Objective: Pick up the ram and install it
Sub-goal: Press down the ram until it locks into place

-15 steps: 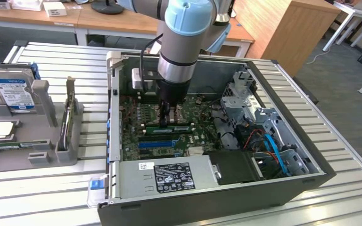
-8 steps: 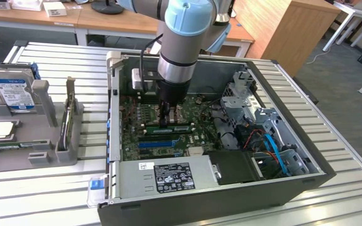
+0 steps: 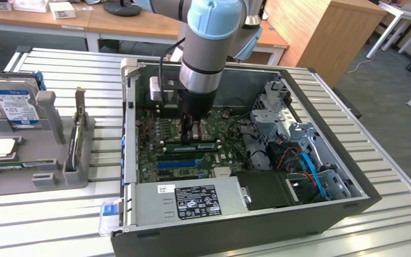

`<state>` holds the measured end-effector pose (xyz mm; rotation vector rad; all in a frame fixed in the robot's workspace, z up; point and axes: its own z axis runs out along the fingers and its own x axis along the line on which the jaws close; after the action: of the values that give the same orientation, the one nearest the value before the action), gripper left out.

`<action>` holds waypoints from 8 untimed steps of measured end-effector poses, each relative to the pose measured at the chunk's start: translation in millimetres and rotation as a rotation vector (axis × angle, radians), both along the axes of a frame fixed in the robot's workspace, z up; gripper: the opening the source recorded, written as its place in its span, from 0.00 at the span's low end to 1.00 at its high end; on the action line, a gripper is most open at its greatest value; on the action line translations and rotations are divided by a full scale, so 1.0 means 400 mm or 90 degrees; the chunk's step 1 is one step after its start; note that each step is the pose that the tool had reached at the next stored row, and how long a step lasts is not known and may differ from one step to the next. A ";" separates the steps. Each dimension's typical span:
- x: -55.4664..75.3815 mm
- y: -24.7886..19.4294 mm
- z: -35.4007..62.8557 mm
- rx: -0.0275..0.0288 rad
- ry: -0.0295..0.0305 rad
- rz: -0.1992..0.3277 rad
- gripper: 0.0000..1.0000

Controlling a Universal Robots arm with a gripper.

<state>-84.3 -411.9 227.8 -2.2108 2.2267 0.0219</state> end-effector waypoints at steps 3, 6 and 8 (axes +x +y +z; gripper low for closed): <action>0.000 0.000 0.019 -0.0002 0.0000 0.000 0.11; 0.000 0.000 0.037 -0.0003 0.0000 0.000 0.11; 0.000 0.000 0.047 -0.0003 0.0000 0.000 0.11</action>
<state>-84.3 -411.9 246.8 -2.2111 2.2269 0.0215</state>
